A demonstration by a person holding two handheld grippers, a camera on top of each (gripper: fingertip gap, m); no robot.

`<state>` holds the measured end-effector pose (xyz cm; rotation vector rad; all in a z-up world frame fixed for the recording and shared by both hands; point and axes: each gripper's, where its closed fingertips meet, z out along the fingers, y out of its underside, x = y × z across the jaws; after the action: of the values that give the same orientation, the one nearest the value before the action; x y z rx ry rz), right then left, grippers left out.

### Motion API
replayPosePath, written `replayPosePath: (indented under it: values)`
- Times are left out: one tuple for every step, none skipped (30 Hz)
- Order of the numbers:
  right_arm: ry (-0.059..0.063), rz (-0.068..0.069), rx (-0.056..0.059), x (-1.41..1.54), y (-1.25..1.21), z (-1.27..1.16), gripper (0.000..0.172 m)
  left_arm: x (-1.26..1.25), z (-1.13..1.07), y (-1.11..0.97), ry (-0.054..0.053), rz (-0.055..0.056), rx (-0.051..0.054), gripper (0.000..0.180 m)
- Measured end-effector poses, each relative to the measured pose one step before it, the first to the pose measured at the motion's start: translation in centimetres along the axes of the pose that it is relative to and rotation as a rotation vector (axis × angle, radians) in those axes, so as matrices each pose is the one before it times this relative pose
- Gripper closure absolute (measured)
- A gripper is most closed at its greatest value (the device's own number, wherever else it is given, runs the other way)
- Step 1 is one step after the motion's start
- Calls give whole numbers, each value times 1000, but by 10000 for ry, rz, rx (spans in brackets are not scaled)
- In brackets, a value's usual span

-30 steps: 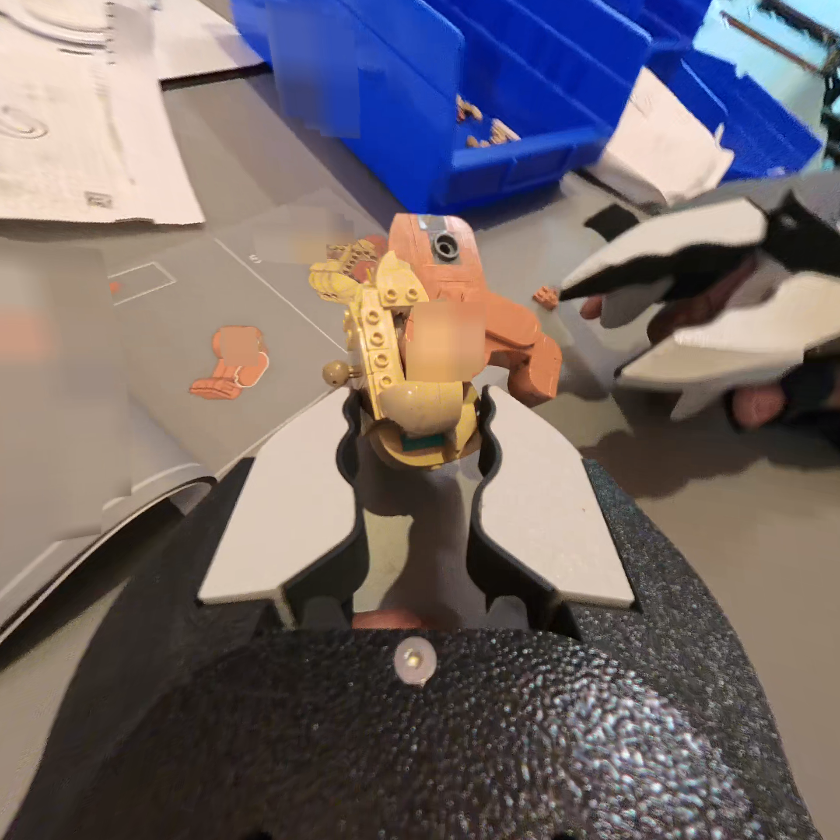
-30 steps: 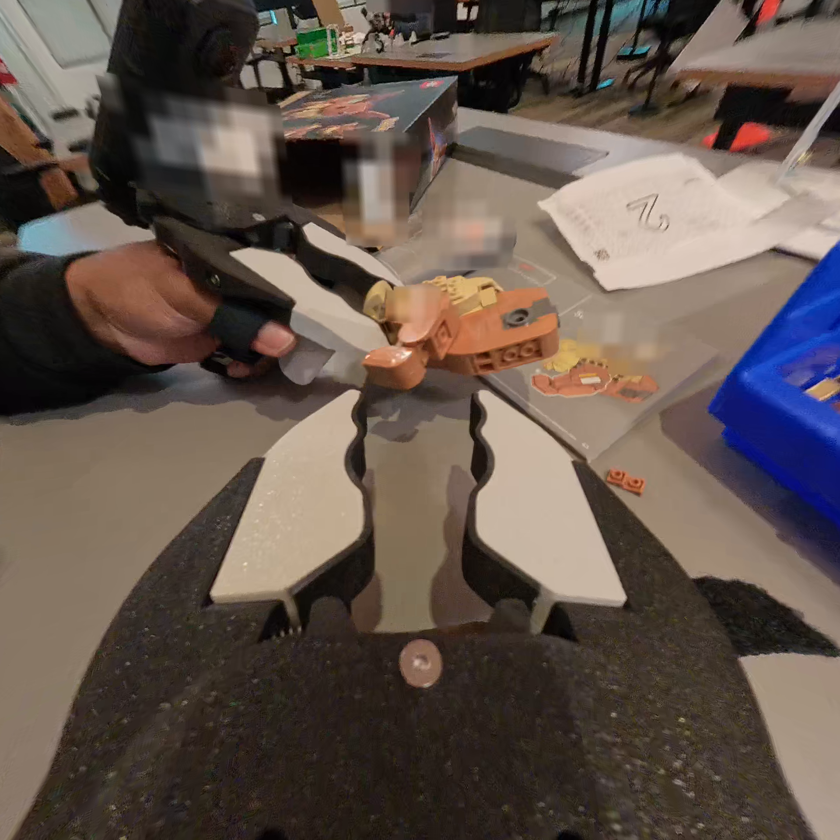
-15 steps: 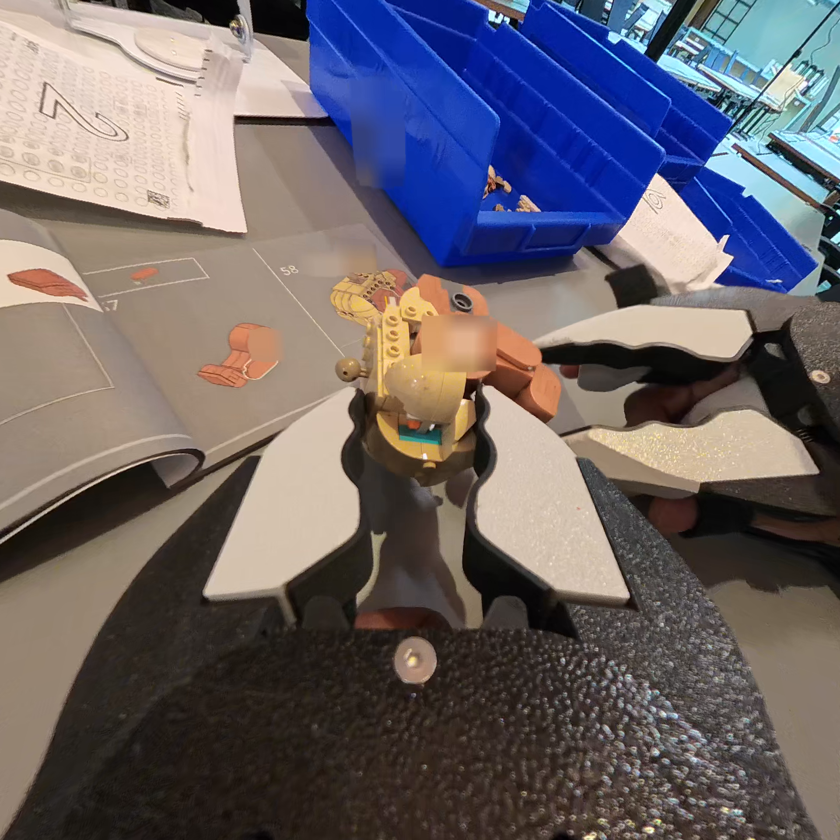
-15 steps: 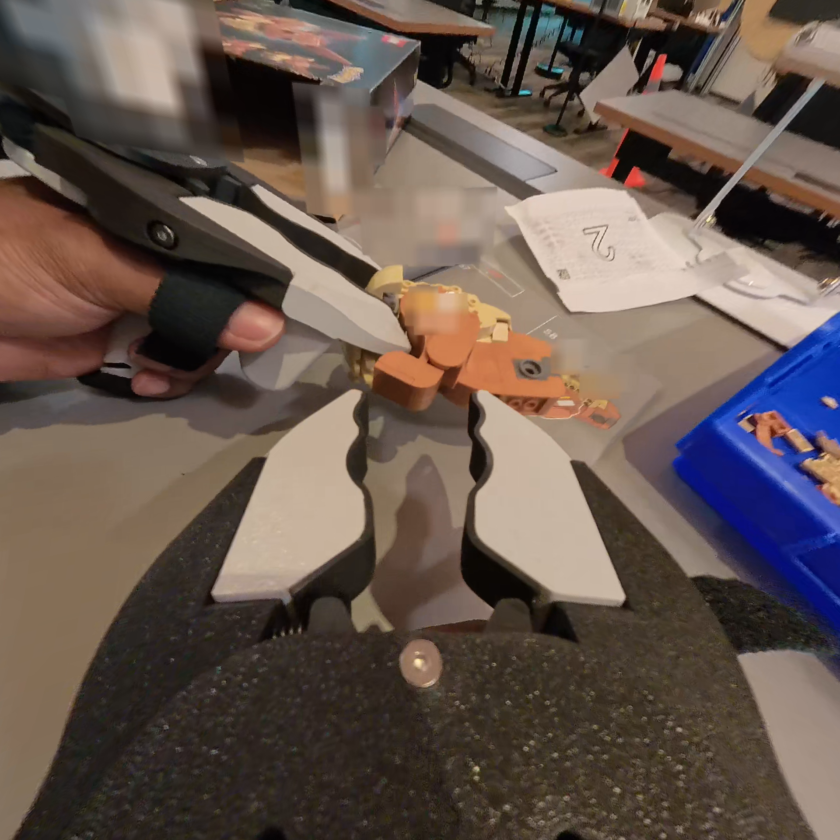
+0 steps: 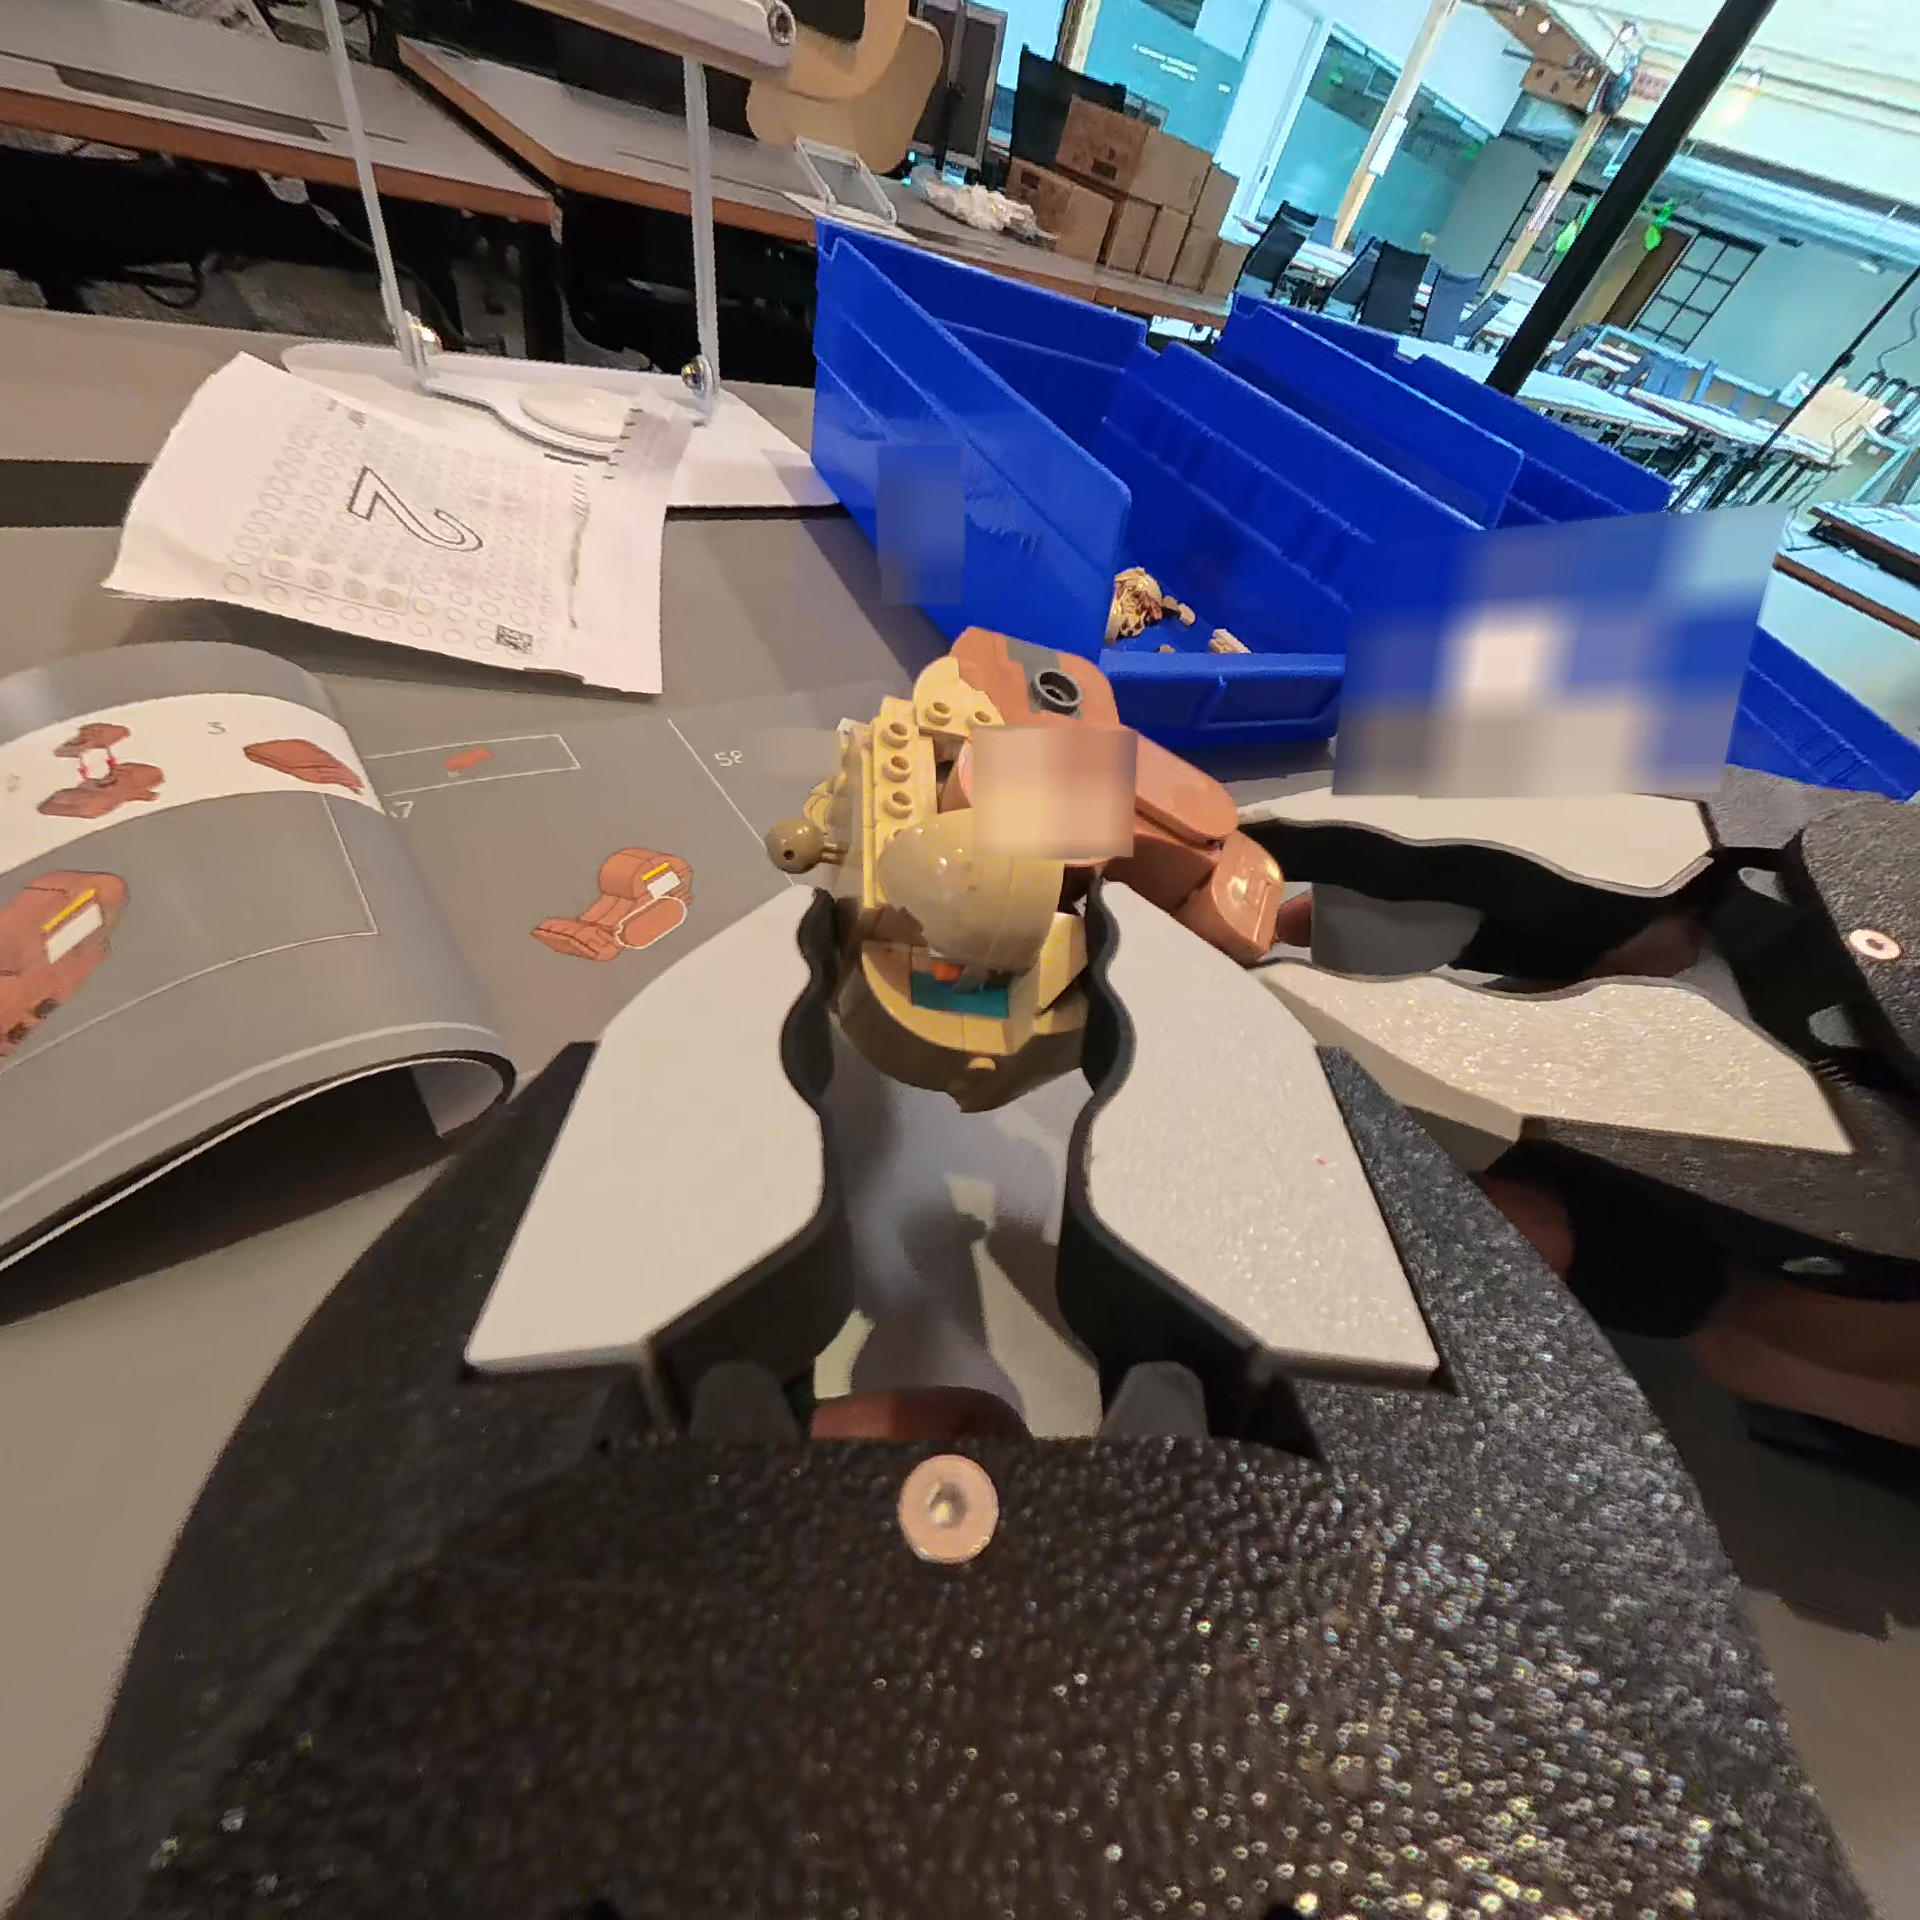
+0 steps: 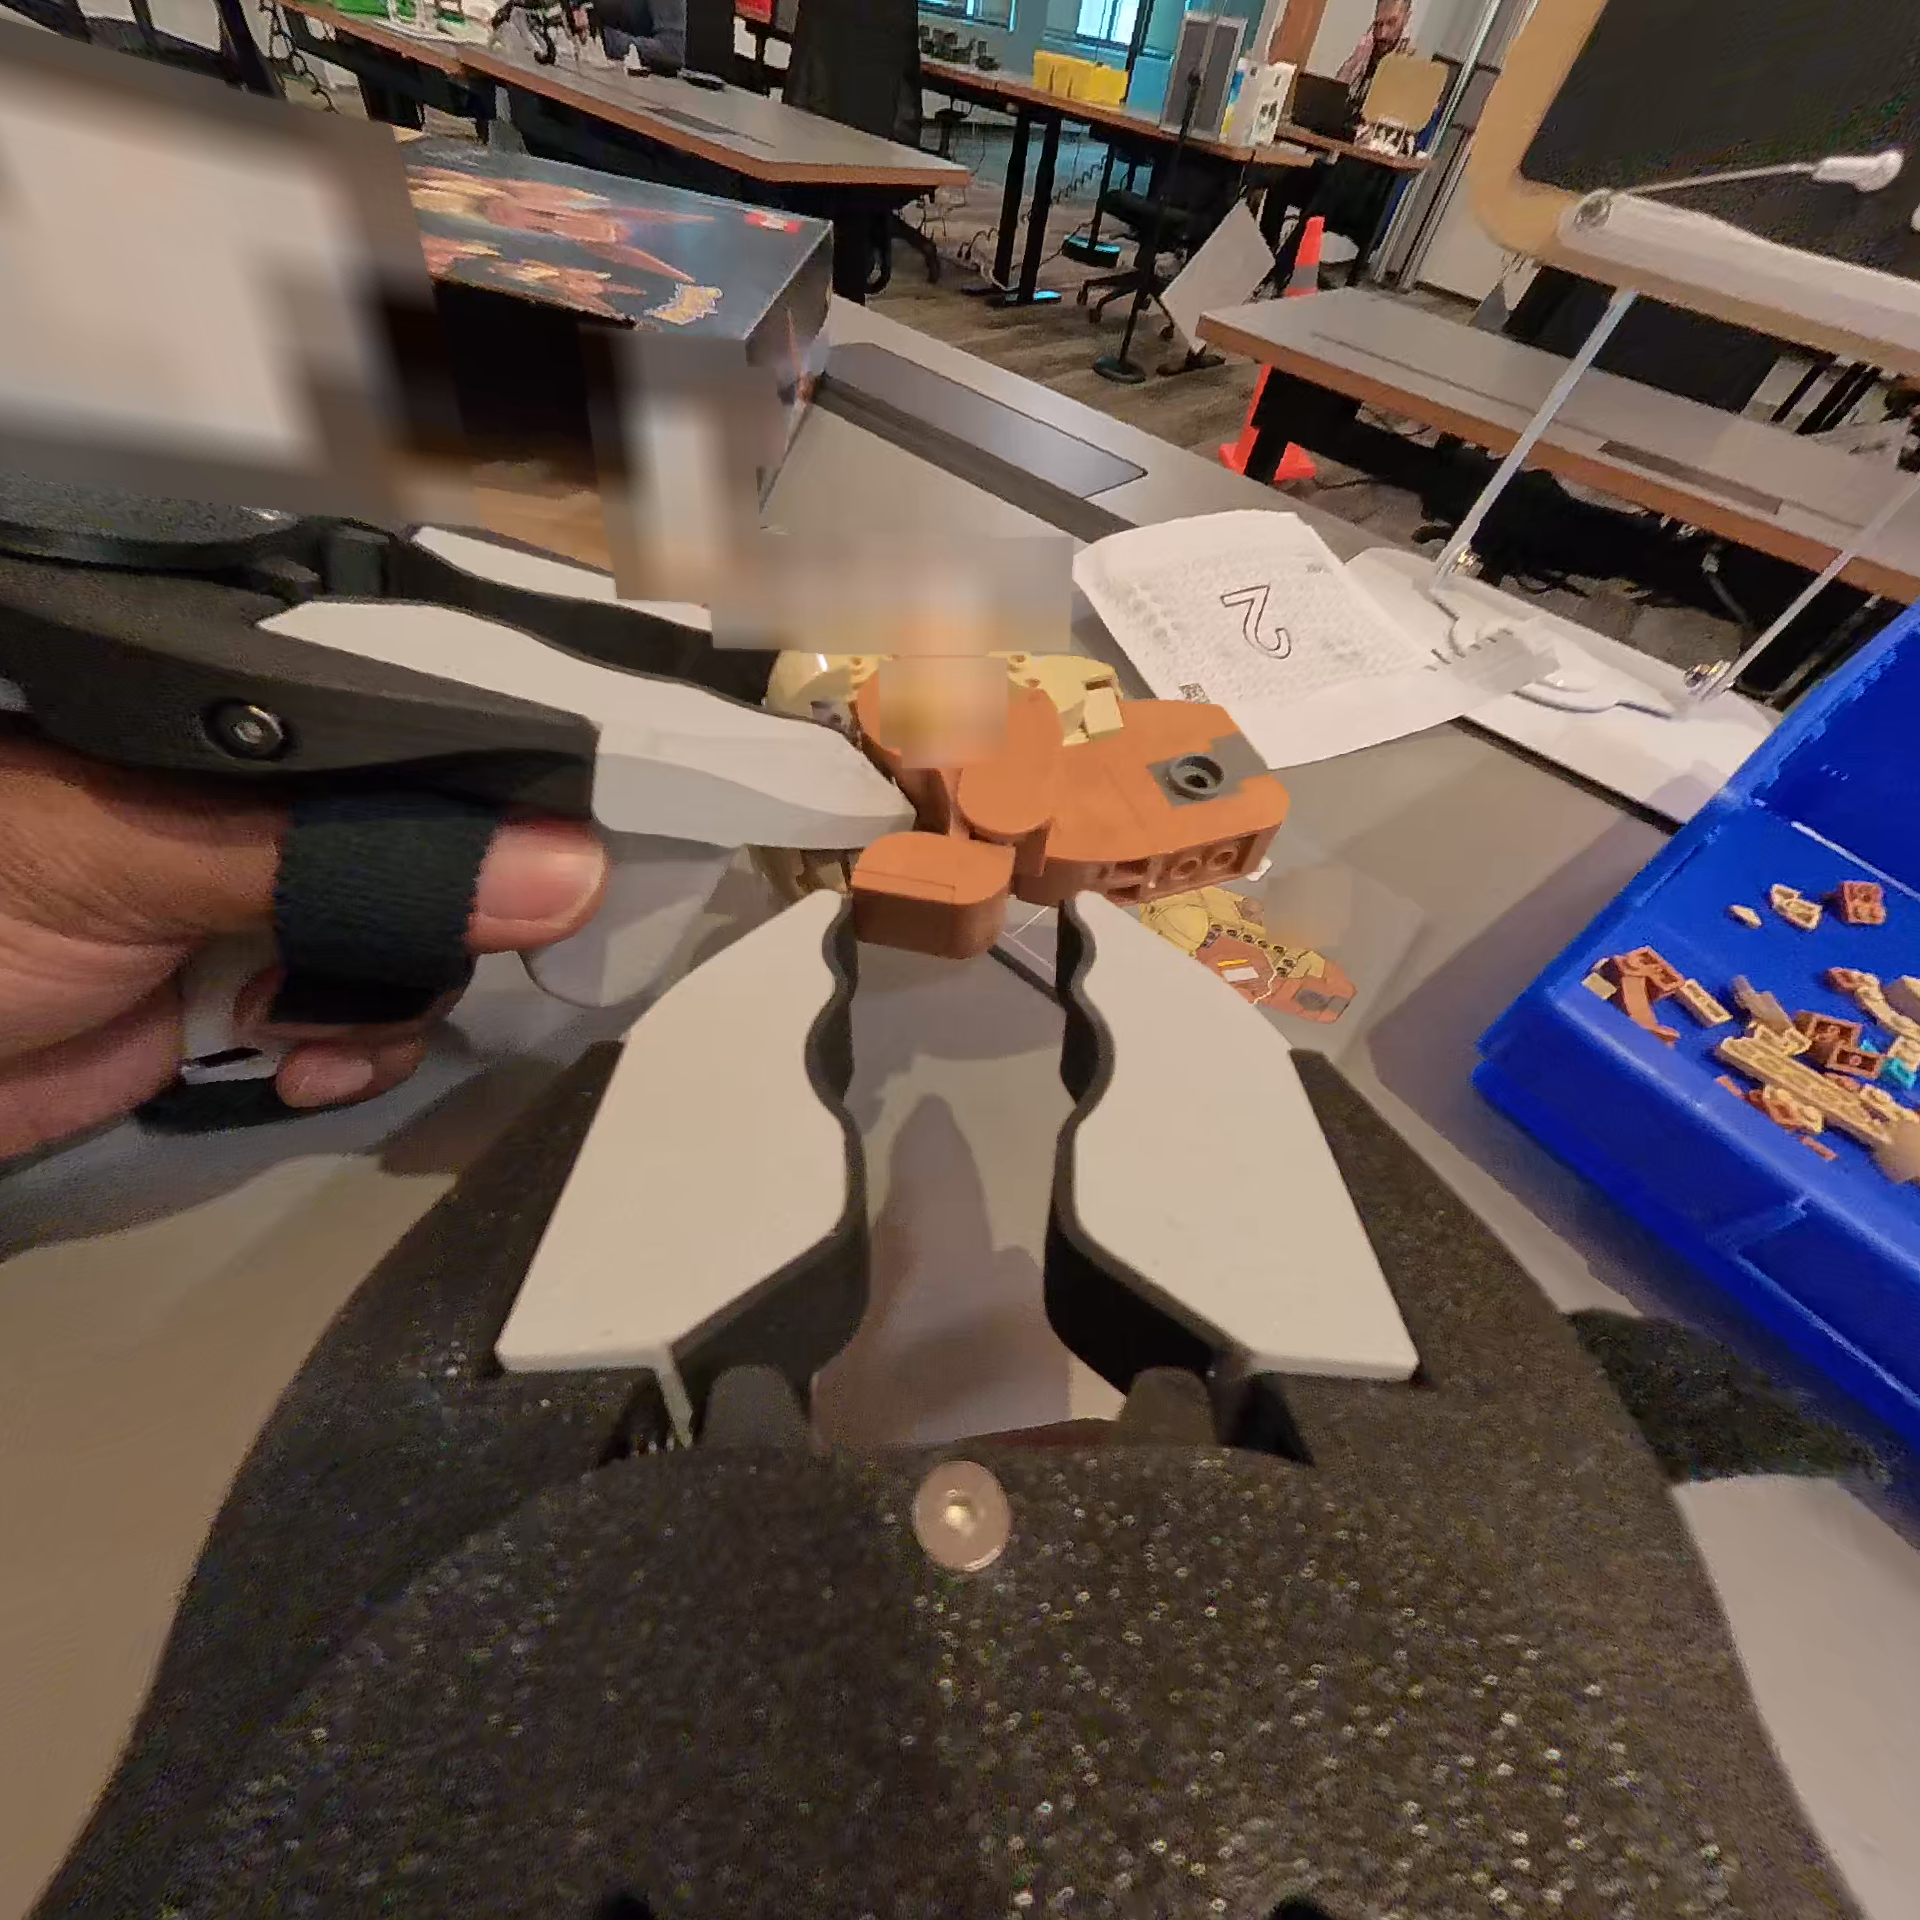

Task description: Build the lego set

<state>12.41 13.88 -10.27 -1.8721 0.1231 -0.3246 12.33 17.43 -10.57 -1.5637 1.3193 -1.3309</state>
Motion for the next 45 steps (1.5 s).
replayPosePath:
  values:
    - [34,-109,7,-37,-6,8,136,53,-22,-26,13,-66,35,136]
    - [32,-105,42,-26,-43,-26,137,40,-29,-36,28,-81,53,136]
    - [38,-129,72,-3,-99,-65,138,60,-9,-21,46,-62,28,136]
    - [39,-181,75,-25,-106,-70,139,46,3,-21,65,-109,23,136]
    - [35,-215,63,-76,-85,-61,141,44,14,15,73,-97,-4,136]
    - [50,-216,47,-66,-76,-67,144,61,9,6,67,-56,1,137]
    - [60,-194,49,4,-74,-67,145,54,-18,-22,61,-19,21,137]
    - [22,-148,55,27,-93,-83,145,84,-21,-37,63,6,29,137]
    - [-21,-101,46,30,-80,-75,145,80,-18,-13,64,6,16,137]
    - [-45,-81,31,40,-34,-75,145,68,8,-11,66,-3,2,137]
    - [-59,-83,14,15,-10,-66,145,63,24,19,77,-15,-17,137]
    - [-77,-93,23,9,-21,-90,145,58,25,27,88,-33,-25,137]
    - [-100,-96,49,16,-34,-101,145,91,32,12,125,-44,-11,137]
    - [-116,-91,39,10,-13,-112,145,96,20,10,116,-17,-15,137]
    - [-128,-80,23,-4,17,-99,145,90,29,18,80,63,-40,137]
    - [-135,-84,25,-5,45,-78,145,49,10,-19,20,142,-12,137]
    - [-139,-75,20,-5,64,-66,145,51,8,-37,6,228,-21,137]
    - [-158,-38,35,-31,36,-68,145,32,-2,-35,-6,244,-13,137]
    - [-178,-42,34,-41,52,-65,146,49,-8,-67,25,192,6,137]
    - [-209,-28,-29,-57,137,-35,146,19,16,33,38,169,-56,137]
    - [-236,30,-28,-93,136,-26,146,-25,26,95,49,118,-108,137]
    - [-218,57,15,-55,91,-36,145,5,29,65,95,43,-73,137]
    - [-184,38,4,-49,98,-52,146,34,65,90,121,49,-103,137]
    - [-146,-20,2,-69,87,-64,145,29,57,73,120,55,-86,137]
    - [-105,-71,4,-47,97,-70,146,55,43,57,100,91,-71,137]
    - [-96,-94,2,-71,98,-83,146,79,42,46,79,154,-60,137]
    - [-108,-102,-3,-79,122,-70,146,61,1,7,74,221,-48,137]
    - [-112,-74,-13,-90,150,-73,146,69,12,27,40,271,-47,137]
    - [-101,-55,-10,-81,149,-70,146,68,19,26,30,293,-49,137]
    - [-76,-62,-6,-67,141,-46,146,53,16,4,24,249,-29,137]
    - [-55,-61,-16,-53,123,-41,146,58,20,28,14,204,-30,137]
    - [-42,-60,-20,-41,107,-18,146,34,22,13,8,170,-23,137]
    - [-24,-47,-6,-27,61,-27,146,35,19,-13,11,138,-3,137]
    - [-7,-18,7,0,30,-14,146,20,11,-21,7,102,12,137]
    - [9,-5,7,-11,4,2,146,0,8,-22,0,60,11,137]
    - [22,-12,-6,9,24,14,146,-1,3,-24,0,33,13,137]
    - [27,-9,-14,-3,22,26,146,-11,8,-4,-5,33,2,137]
    - [24,-1,-5,-12,6,11,146,-11,-5,-19,-7,53,11,137]
    - [9,7,-4,-18,12,12,146,-10,-13,-42,-3,80,24,137]
    - [-6,16,-21,-33,32,20,146,-3,-3,-18,-9,96,10,137]
    - [-5,22,-38,-38,57,29,146,-25,-11,-3,-19,107,-2,137]
    - [-2,24,-40,-49,65,30,146,-33,-4,5,-26,131,-3,137]
    - [-10,23,-20,-49,49,-5,146,-61,-7,-11,-41,175,1,137]
    - [-16,22,17,-42,0,-54,145,-172,-18,48,-99,233,-35,137]
    - [-19,33,33,-15,-34,-92,143,-238,-35,96,-122,271,-59,137]
